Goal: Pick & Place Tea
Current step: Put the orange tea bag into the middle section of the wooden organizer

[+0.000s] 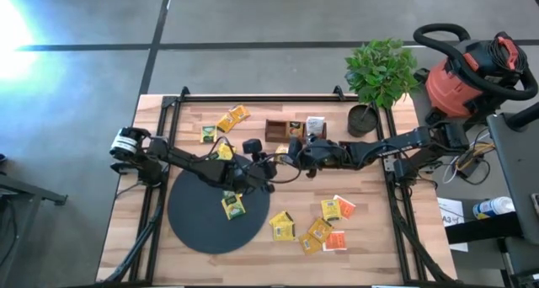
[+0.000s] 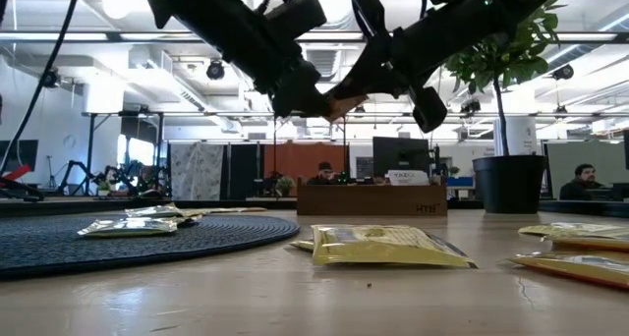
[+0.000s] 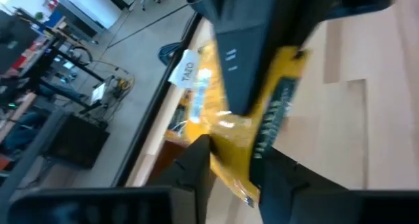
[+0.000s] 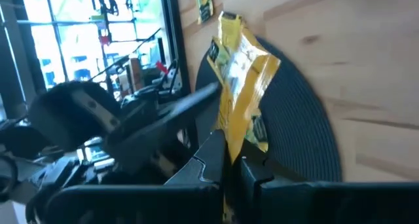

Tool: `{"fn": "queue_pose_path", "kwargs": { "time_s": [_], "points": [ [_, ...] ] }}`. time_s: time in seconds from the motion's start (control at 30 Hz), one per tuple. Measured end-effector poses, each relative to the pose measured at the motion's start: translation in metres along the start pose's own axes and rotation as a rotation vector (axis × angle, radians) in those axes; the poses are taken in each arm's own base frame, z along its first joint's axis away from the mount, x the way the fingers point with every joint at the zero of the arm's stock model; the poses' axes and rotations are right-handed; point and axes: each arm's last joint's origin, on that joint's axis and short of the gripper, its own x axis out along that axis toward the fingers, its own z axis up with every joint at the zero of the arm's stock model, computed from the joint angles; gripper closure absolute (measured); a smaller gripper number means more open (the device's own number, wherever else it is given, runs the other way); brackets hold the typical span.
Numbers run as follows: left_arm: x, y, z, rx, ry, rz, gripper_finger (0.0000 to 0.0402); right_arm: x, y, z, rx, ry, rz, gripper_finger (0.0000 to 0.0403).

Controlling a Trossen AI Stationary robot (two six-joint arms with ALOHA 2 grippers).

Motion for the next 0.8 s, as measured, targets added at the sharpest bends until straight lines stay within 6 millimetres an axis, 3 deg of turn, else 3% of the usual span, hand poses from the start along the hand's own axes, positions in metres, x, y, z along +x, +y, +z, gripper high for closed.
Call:
{"fn": "queue_pose_path", "kwargs": {
  "time_s": [0.27, 0.53, 0.8],
  "points": [
    [0.001, 0.001, 0.000, 0.008, 0.005, 0.014, 0.0395, 0.000, 0.000, 0.000, -0.029, 0.024, -0.006, 0.0394],
    [0.001, 0.000, -0.001, 0.013, 0.000, -0.058, 0.0400, -0.002, -0.005, 0.008, -0.296, 0.078, -0.091, 0.0382],
    [0.002, 0.000, -0.007, 0.020, 0.047, -0.086, 0.0401, -0.013, -0.007, 0.014, -0.498, 0.098, -0.159, 0.0310]
  ]
}}
